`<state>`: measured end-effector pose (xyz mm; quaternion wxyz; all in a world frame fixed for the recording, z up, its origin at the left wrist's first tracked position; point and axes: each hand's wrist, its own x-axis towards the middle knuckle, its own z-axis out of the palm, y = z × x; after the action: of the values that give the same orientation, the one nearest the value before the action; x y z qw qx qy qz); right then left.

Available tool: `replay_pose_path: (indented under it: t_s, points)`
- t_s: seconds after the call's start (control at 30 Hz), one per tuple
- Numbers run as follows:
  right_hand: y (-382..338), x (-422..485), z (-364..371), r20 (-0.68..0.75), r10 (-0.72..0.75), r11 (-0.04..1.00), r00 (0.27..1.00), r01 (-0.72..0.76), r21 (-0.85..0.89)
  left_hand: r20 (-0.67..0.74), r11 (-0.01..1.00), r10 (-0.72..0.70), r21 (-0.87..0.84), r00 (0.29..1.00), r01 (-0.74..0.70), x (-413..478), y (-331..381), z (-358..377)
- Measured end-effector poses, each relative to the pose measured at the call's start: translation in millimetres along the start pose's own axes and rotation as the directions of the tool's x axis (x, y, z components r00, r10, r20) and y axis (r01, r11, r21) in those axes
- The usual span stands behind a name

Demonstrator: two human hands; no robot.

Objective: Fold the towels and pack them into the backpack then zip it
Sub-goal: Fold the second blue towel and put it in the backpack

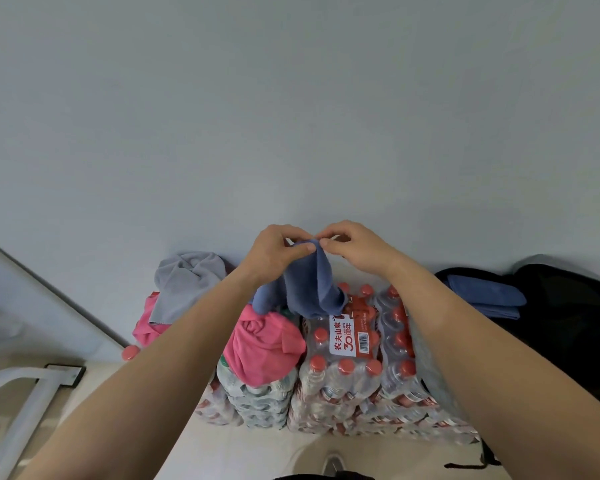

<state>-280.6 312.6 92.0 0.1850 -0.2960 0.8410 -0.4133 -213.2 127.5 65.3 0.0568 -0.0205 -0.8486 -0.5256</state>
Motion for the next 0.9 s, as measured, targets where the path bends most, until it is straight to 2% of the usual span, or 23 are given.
replay_pose_path:
  t_s: [0.17, 0.23, 0.3, 0.43, 0.6, 0.77, 0.83, 0.87, 0.9]
  points:
    - [0.7, 3.3, -4.7, -0.098, 0.020, 0.999, 0.995, -0.024, -0.037, -0.028, 0.999, -0.029, 0.031, 0.999, 0.030, -0.3, -6.8, -3.5]
    - [-4.4, 8.4, -9.1, -0.189, -0.003, 0.997, 0.982, -0.012, -0.077, 0.002, 0.995, -0.058, 0.080, 0.998, 0.058, -1.8, -16.5, -5.9]
    - [-10.0, 13.9, -17.1, -0.298, -0.030, 0.993, 0.954, -0.007, -0.120, 0.015, 0.985, -0.110, 0.133, 0.994, 0.107, -7.3, -31.2, -10.4]
    - [-7.1, 18.6, -41.8, -0.457, -0.029, 0.981, 0.889, -0.062, -0.184, -0.069, 0.969, -0.171, 0.166, 0.983, 0.181, -25.1, -58.1, -30.6]
    - [9.5, 14.6, -44.5, -0.449, 0.054, 0.909, 0.892, -0.230, -0.347, -0.155, 0.941, -0.152, 0.278, 0.976, 0.191, -23.2, -60.1, -61.4]
    - [15.2, 7.2, -42.0, -0.498, 0.108, 0.885, 0.861, -0.311, -0.346, -0.303, 0.934, -0.163, 0.261, 0.939, 0.246, -16.3, -54.2, -74.8]
    - [22.5, 1.6, -41.1, -0.480, 0.159, 0.845, 0.863, -0.371, -0.385, -0.296, 0.956, -0.122, 0.221, 0.947, 0.193, -13.6, -41.3, -71.2]
    - [24.2, -1.2, -38.3, -0.436, 0.157, 0.840, 0.886, -0.351, -0.413, -0.256, 0.970, -0.086, 0.201, 0.963, 0.140, -11.8, -31.6, -66.1]
    - [22.7, -3.8, -32.9, -0.350, 0.120, 0.861, 0.929, -0.273, -0.430, -0.198, 0.979, -0.045, 0.186, 0.979, 0.083, -9.3, -21.6, -58.8]
